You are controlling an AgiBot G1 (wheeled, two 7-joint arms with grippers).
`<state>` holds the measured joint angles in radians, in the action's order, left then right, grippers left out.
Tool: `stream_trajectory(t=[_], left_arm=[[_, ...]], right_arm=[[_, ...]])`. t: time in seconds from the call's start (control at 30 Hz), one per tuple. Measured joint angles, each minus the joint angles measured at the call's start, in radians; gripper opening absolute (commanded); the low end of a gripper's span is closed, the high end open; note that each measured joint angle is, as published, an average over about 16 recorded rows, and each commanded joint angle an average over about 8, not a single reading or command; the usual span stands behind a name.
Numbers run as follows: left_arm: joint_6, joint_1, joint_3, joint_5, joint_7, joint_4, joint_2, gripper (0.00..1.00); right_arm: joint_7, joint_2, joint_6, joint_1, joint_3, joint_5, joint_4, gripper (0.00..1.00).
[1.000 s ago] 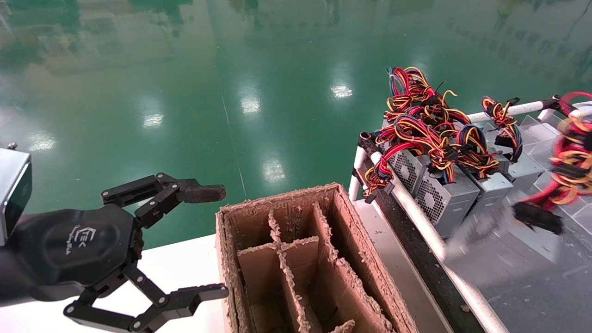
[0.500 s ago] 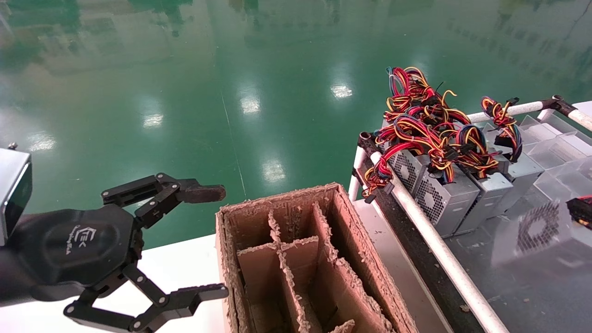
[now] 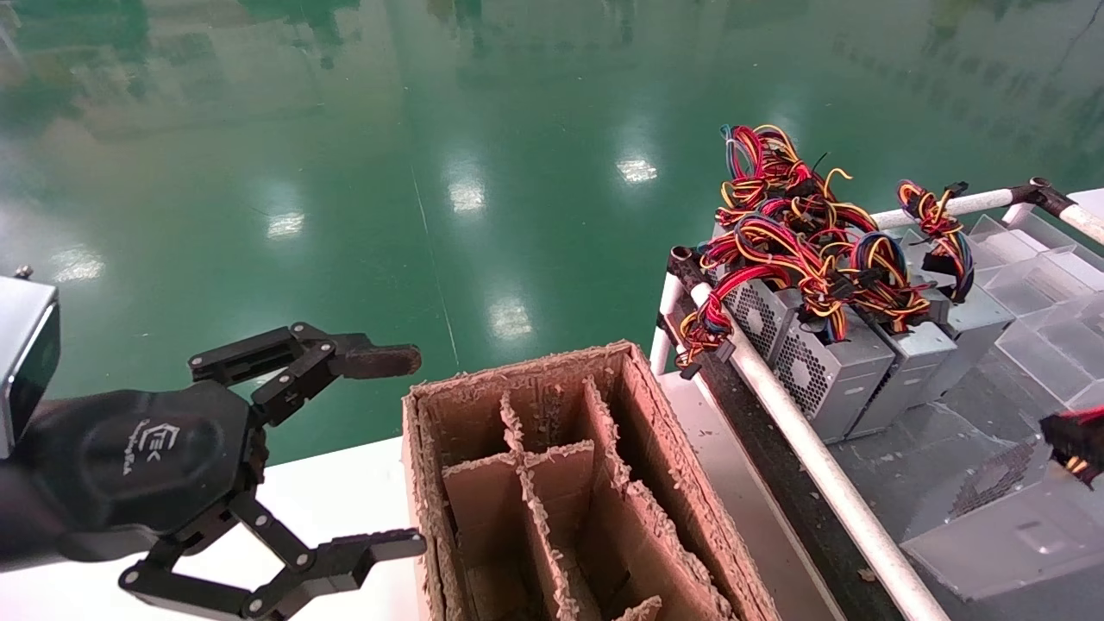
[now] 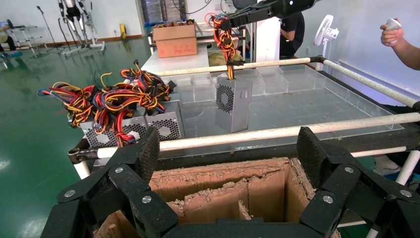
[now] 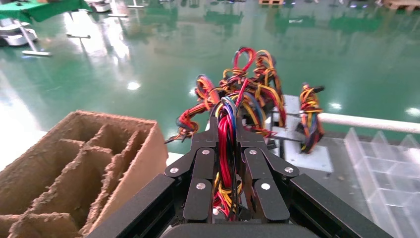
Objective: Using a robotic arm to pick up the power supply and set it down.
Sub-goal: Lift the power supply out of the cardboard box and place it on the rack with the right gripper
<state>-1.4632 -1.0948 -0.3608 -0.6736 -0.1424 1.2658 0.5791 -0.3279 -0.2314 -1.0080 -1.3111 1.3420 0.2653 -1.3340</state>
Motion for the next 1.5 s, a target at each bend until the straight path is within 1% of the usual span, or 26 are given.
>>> stream_trajectory(t=[0.2,0.43,0.7,0.97,1.0,1.23,1.27,1.5], left_arm=[[0.000,0.000,0.000,0.000,0.000,0.000,0.000,1.00],[0.000,0.000,0.000,0.000,0.000,0.000,0.000,1.00],[0.000,0.000,0.000,0.000,0.000,0.000,0.000,1.00],[0.000,0.000,0.000,0.000,0.000,0.000,0.000,1.00],[0.000,0.000,0.000,0.000,0.000,0.000,0.000,1.00],[0.000,0.000,0.000,0.000,0.000,0.000,0.000,1.00],[0.000,0.000,0.000,0.000,0.000,0.000,0.000,1.00],[0.000,0.000,0.000,0.000,0.000,0.000,0.000,1.00]], right_arm=[[-0.015,0.056,0.014,0.005,0.016,-0.004,0.006,0.00],[-0.008,0.147,0.046,-0.002,-0.001,-0.042,0.028,0.00],[0.038,0.263,0.076,-0.036,-0.037,-0.131,0.080,0.00],[0.108,0.364,0.074,-0.092,-0.061,-0.239,0.148,0.00],[0.116,0.374,0.072,-0.099,-0.063,-0.251,0.157,0.04],[0.166,0.420,0.057,-0.140,-0.068,-0.317,0.206,0.92],[0.171,0.423,0.055,-0.144,-0.068,-0.323,0.211,1.00],[0.196,0.430,0.050,-0.162,-0.067,-0.353,0.227,1.00]])
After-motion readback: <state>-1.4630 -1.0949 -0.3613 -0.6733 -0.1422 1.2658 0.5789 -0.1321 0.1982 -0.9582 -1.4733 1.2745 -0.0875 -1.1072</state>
